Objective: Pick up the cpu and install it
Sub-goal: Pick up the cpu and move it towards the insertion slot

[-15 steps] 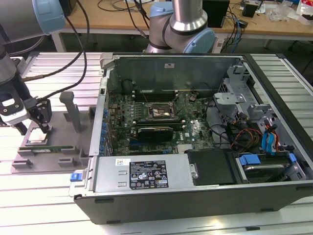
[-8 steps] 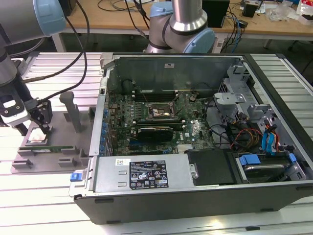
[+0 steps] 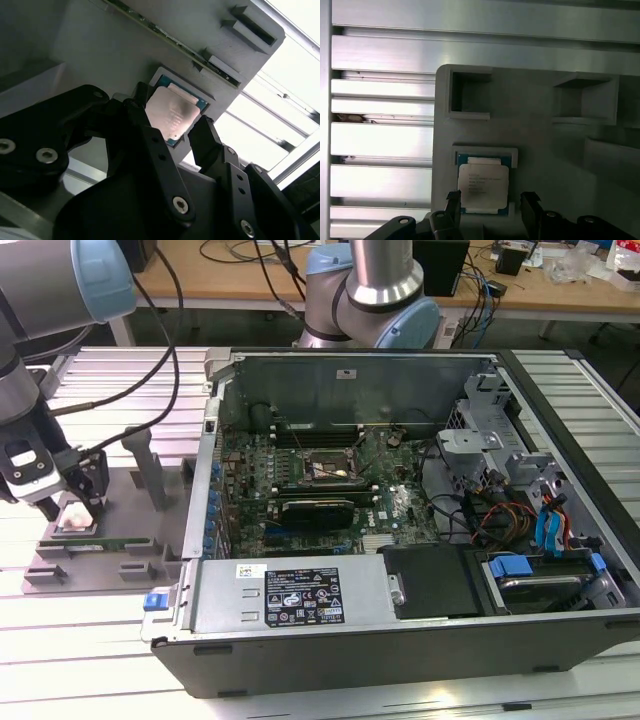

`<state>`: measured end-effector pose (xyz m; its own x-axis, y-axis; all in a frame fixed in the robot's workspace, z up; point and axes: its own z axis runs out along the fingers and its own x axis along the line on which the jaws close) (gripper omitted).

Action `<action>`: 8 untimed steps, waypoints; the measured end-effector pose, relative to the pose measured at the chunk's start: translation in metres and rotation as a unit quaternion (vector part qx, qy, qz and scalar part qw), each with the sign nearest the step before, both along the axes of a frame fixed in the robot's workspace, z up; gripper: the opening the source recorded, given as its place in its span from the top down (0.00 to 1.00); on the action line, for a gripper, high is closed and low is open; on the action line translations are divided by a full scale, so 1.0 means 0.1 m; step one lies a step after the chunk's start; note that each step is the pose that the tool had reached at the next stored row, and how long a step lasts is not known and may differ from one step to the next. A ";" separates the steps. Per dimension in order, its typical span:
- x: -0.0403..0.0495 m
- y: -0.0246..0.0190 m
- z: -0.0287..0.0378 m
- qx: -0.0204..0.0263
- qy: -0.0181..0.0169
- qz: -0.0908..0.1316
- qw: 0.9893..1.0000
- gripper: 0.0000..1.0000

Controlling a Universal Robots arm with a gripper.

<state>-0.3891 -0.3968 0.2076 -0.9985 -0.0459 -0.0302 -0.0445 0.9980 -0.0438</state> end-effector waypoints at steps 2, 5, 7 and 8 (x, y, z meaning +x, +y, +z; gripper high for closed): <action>0.000 0.000 -0.024 0.000 0.000 0.000 1.000 0.40; -0.001 0.004 -0.070 0.005 0.000 0.000 1.000 0.40; -0.003 0.006 -0.083 0.010 0.000 0.000 1.000 0.40; -0.007 0.006 -0.094 0.011 0.000 0.000 1.000 0.40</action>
